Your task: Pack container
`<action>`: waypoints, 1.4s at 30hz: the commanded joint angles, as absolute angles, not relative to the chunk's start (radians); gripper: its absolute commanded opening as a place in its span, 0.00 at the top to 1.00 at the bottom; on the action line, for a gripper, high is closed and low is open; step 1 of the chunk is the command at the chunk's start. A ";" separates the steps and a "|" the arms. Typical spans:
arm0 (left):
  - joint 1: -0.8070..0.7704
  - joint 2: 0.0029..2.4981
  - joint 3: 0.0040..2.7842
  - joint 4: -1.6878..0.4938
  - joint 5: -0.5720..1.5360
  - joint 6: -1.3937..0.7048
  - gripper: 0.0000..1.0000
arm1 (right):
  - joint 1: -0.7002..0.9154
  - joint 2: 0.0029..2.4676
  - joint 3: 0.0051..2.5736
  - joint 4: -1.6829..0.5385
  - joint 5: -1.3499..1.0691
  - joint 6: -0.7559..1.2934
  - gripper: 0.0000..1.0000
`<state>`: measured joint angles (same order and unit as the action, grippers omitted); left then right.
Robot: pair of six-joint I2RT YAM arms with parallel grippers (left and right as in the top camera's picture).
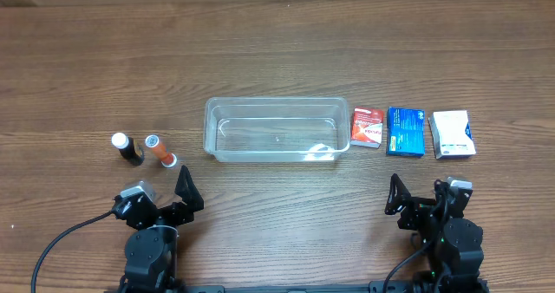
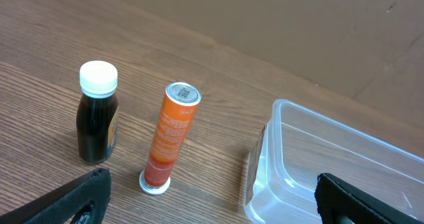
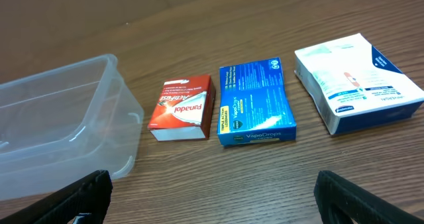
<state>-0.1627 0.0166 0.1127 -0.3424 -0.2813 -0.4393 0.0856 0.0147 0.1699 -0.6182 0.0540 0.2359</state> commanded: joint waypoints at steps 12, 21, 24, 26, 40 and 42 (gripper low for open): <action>-0.157 0.004 0.102 -0.332 -0.295 -0.450 0.00 | 0.083 0.418 0.734 -0.718 -0.105 0.306 0.00; -0.157 0.004 0.102 -0.332 -0.295 -0.450 0.00 | 0.026 1.271 1.377 -1.091 0.038 0.053 0.00; -0.157 0.004 0.102 -0.332 -0.295 -0.450 0.00 | -0.091 1.411 1.412 -1.068 0.041 0.018 0.00; -0.157 0.004 0.102 -0.332 -0.295 -0.450 0.00 | -0.175 1.470 1.412 -1.049 0.041 -0.023 0.00; -0.157 0.004 0.102 -0.332 -0.295 -0.450 0.00 | -0.342 1.872 1.411 -0.992 0.022 -0.274 0.00; -0.157 0.004 0.102 -0.332 -0.295 -0.450 0.00 | -0.343 1.876 1.406 -0.973 0.003 -0.274 0.00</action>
